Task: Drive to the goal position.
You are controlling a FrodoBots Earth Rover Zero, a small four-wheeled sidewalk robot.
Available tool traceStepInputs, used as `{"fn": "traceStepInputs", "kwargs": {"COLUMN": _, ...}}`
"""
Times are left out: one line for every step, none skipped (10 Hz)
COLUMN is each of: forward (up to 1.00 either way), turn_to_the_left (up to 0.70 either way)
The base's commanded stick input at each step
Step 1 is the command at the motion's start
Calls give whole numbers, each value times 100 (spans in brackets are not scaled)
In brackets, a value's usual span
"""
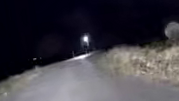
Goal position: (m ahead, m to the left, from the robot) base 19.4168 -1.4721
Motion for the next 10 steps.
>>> {"fn": "traceStepInputs", "kwargs": {"forward": 100, "turn_to_the_left": 17}}
{"fn": "traceStepInputs", "kwargs": {"forward": 100, "turn_to_the_left": 20}}
{"fn": "traceStepInputs", "kwargs": {"forward": 100, "turn_to_the_left": 22}}
{"fn": "traceStepInputs", "kwargs": {"forward": 100, "turn_to_the_left": 25}}
{"fn": "traceStepInputs", "kwargs": {"forward": 100, "turn_to_the_left": 26}}
{"fn": "traceStepInputs", "kwargs": {"forward": 100, "turn_to_the_left": 26}}
{"fn": "traceStepInputs", "kwargs": {"forward": 100, "turn_to_the_left": 26}}
{"fn": "traceStepInputs", "kwargs": {"forward": 100, "turn_to_the_left": 23}}
{"fn": "traceStepInputs", "kwargs": {"forward": 100, "turn_to_the_left": 16}}
{"fn": "traceStepInputs", "kwargs": {"forward": 100, "turn_to_the_left": 12}}
